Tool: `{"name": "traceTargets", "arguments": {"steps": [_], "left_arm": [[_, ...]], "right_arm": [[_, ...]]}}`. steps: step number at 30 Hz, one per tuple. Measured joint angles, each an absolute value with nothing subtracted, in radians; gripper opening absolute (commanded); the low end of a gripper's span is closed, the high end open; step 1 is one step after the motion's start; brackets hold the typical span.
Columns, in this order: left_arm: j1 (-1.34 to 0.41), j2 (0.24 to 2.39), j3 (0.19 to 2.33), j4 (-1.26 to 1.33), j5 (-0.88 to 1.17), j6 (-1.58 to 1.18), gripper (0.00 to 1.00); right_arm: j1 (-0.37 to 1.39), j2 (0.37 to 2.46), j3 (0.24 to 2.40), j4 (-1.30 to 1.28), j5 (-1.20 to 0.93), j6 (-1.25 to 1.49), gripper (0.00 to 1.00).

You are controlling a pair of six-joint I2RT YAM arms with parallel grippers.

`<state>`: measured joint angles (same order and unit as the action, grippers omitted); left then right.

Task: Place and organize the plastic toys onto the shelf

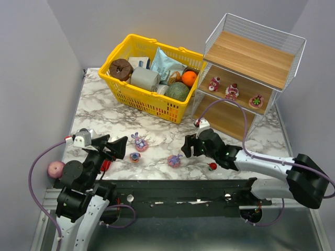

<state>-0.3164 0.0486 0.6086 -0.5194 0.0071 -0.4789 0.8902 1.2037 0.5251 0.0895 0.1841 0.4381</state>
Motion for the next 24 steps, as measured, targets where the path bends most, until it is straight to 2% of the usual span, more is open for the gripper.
{"name": "traceTargets", "arguments": {"steps": [11, 14, 17, 24], "left_arm": [[-0.316, 0.049, 0.609, -0.519, 0.007, -0.479, 0.99], [-0.316, 0.049, 0.609, -0.519, 0.007, -0.479, 0.99], [-0.316, 0.049, 0.609, -0.519, 0.007, -0.479, 0.99], [-0.316, 0.049, 0.609, -0.519, 0.007, -0.479, 0.99]], "right_arm": [[0.917, 1.380, 0.516, 0.219, 0.279, 0.486, 0.69], [0.917, 1.409, 0.513, 0.259, 0.288, 0.490, 0.63], [0.917, 1.438, 0.513, 0.283, 0.294, 0.490, 0.54], [0.917, 1.455, 0.513, 0.303, 0.302, 0.502, 0.26]]}}
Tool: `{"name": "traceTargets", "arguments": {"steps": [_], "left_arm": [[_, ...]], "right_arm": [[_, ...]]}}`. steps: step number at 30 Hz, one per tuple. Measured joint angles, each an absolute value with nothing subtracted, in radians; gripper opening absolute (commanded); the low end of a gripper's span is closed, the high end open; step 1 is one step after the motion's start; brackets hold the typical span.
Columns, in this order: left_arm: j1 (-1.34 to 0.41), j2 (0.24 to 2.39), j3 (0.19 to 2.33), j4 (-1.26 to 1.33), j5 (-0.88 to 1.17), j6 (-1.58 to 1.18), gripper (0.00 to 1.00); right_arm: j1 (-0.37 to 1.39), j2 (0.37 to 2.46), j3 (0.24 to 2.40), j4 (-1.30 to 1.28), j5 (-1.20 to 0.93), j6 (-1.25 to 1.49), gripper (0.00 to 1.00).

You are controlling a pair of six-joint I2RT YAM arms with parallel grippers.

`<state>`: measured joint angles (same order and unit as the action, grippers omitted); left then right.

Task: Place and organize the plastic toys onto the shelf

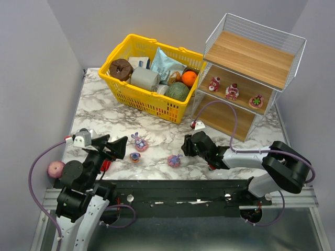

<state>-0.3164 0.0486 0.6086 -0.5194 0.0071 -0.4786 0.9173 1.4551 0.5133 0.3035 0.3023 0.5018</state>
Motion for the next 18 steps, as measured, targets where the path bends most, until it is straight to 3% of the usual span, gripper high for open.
{"name": "traceTargets", "arguments": {"steps": [3, 9, 12, 18], "left_arm": [[-0.316, 0.049, 0.609, -0.519, 0.007, -0.479, 0.99], [-0.316, 0.049, 0.609, -0.519, 0.007, -0.479, 0.99], [-0.316, 0.049, 0.609, -0.519, 0.008, -0.479, 0.99], [-0.316, 0.052, 0.608, -0.519, 0.009, -0.479, 0.99]], "right_arm": [[0.917, 1.424, 0.515, 0.272, 0.303, 0.505, 0.20], [0.917, 1.242, 0.598, 0.094, 0.324, 0.510, 0.17], [0.917, 1.119, 0.739, -0.085, 0.356, 0.523, 0.15], [0.917, 1.065, 1.064, -0.408, 0.451, 0.535, 0.12]]}}
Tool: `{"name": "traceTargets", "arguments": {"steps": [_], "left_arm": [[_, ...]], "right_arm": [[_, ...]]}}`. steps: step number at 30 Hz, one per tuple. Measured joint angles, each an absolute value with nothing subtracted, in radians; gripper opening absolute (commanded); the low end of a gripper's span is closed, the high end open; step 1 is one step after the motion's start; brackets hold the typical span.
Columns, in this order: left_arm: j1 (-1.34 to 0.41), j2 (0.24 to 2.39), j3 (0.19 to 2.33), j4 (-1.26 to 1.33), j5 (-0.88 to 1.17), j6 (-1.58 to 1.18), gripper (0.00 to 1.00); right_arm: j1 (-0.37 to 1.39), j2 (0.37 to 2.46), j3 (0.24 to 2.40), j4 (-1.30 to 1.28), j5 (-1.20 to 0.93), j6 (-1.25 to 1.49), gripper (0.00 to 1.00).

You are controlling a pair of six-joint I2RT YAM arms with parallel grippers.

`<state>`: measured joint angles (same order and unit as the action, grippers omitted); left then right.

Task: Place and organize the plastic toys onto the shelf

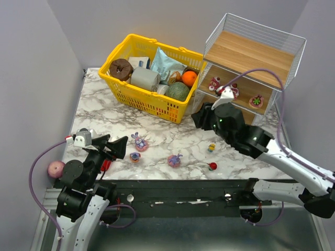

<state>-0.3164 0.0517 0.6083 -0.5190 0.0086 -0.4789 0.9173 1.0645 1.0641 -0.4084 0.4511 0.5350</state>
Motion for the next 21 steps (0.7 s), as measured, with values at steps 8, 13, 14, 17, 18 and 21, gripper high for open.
{"name": "traceTargets", "arguments": {"steps": [8, 13, 14, 17, 18, 21], "left_arm": [[-0.316, 0.056, 0.607, -0.519, 0.009, -0.479, 0.99], [-0.316, 0.058, 0.607, -0.519, 0.009, -0.479, 0.99], [-0.316, 0.058, 0.607, -0.519, 0.009, -0.479, 0.99], [-0.316, 0.058, 0.607, -0.519, 0.009, -0.479, 0.99], [-0.316, 0.058, 0.607, -0.519, 0.009, -0.479, 0.99], [-0.316, 0.059, 0.607, -0.519, 0.009, -0.479, 0.99]], "right_arm": [[0.917, 1.058, 1.507, -0.723, 0.670, 0.504, 0.12], [0.910, 1.132, 1.736, -0.858, 0.793, 0.477, 0.13], [0.907, 1.148, 1.771, -0.877, 0.812, 0.473, 0.13], [0.895, 1.190, 1.826, -0.930, 0.864, 0.469, 0.13], [0.888, 1.202, 1.832, -0.944, 0.875, 0.467, 0.13], [0.860, 1.238, 1.851, -0.978, 0.892, 0.458, 0.14]]}}
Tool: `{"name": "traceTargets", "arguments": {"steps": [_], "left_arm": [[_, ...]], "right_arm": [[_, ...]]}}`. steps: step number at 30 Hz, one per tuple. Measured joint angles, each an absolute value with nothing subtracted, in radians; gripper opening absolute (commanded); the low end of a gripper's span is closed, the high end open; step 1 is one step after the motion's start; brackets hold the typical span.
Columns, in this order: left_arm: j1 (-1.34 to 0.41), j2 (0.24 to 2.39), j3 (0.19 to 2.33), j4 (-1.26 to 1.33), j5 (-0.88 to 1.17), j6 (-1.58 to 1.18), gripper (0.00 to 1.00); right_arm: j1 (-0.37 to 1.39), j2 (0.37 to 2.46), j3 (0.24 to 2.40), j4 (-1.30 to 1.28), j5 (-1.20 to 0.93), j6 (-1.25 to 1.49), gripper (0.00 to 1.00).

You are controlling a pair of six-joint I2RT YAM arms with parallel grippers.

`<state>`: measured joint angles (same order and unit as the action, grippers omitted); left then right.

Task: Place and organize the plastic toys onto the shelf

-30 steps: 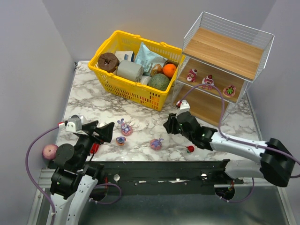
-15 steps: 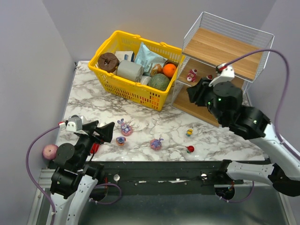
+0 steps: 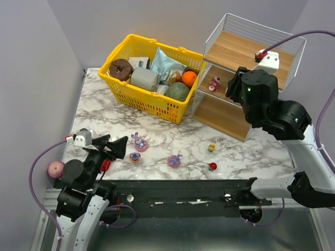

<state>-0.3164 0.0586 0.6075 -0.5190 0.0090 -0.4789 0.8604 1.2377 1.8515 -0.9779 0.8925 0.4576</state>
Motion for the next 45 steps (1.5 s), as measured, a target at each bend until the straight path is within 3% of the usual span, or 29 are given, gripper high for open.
{"name": "traceTargets", "arguments": {"steps": [23, 40, 45], "left_arm": [[-0.316, 0.061, 0.607, -0.519, 0.009, -0.479, 0.99], [-0.316, 0.061, 0.607, -0.519, 0.009, -0.479, 0.99], [-0.316, 0.061, 0.607, -0.519, 0.009, -0.479, 0.99]], "right_arm": [[0.688, 1.290, 1.867, -0.843, 0.936, 0.311, 0.19], [0.625, 1.343, 1.867, -0.804, 0.877, 0.306, 0.36], [0.610, 1.354, 1.869, -0.783, 0.876, 0.306, 0.38]]}}
